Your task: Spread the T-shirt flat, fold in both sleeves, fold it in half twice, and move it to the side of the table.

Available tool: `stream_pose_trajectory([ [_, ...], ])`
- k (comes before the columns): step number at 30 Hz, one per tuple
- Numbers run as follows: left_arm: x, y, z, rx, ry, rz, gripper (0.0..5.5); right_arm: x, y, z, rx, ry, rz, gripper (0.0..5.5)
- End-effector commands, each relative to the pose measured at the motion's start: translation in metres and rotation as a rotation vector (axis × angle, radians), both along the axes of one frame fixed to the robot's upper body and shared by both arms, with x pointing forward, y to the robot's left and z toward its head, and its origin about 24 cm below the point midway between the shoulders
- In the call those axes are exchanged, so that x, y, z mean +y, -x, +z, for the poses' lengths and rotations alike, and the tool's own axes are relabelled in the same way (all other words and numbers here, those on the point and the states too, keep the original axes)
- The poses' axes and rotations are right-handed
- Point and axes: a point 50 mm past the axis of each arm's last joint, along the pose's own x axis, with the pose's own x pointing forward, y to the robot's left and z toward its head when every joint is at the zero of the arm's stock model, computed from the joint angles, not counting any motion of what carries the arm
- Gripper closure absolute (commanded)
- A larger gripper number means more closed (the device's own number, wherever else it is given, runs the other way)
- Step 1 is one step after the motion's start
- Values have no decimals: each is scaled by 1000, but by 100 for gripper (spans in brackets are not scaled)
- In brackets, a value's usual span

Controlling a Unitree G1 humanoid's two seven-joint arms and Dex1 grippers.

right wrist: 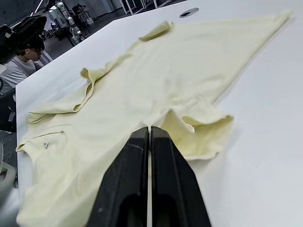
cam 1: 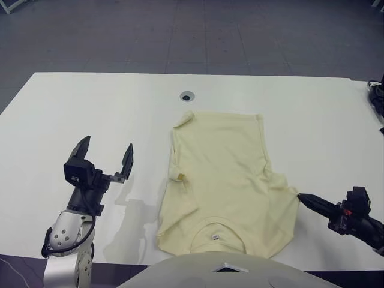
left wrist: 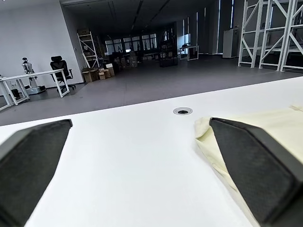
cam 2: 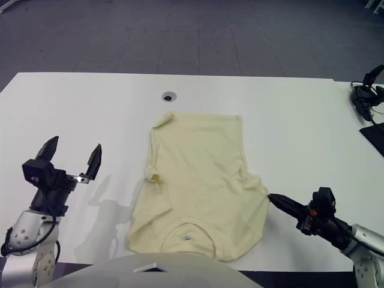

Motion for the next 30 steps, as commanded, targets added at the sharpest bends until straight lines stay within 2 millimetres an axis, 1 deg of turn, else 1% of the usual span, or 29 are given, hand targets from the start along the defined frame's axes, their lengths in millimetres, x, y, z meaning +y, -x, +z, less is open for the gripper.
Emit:
stream_pose_trajectory([
  [1,-3,0,-3,7,-7,-13,10,16,-5,4,-36,61,84,547],
  [8,-5,1,-5,15,-10,-25,10,57,-14,9,-148,120,239,547],
  [11,-6,1,-6,18,-10,-28,10,69,-17,8,-167,133,289,547],
  [15,-7,1,-8,22,-9,-34,10,84,-17,0,-162,125,342,547],
  [20,-7,2,-9,25,-11,-38,10,90,-14,-10,-144,132,368,547],
  [28,-9,2,-11,27,-9,-52,10,97,-11,-11,-141,70,400,547],
  [29,-10,2,-11,28,-9,-59,10,98,-11,-11,-140,67,396,525],
  [30,-11,2,-11,28,-10,-64,10,98,-11,-12,-138,65,390,519],
])
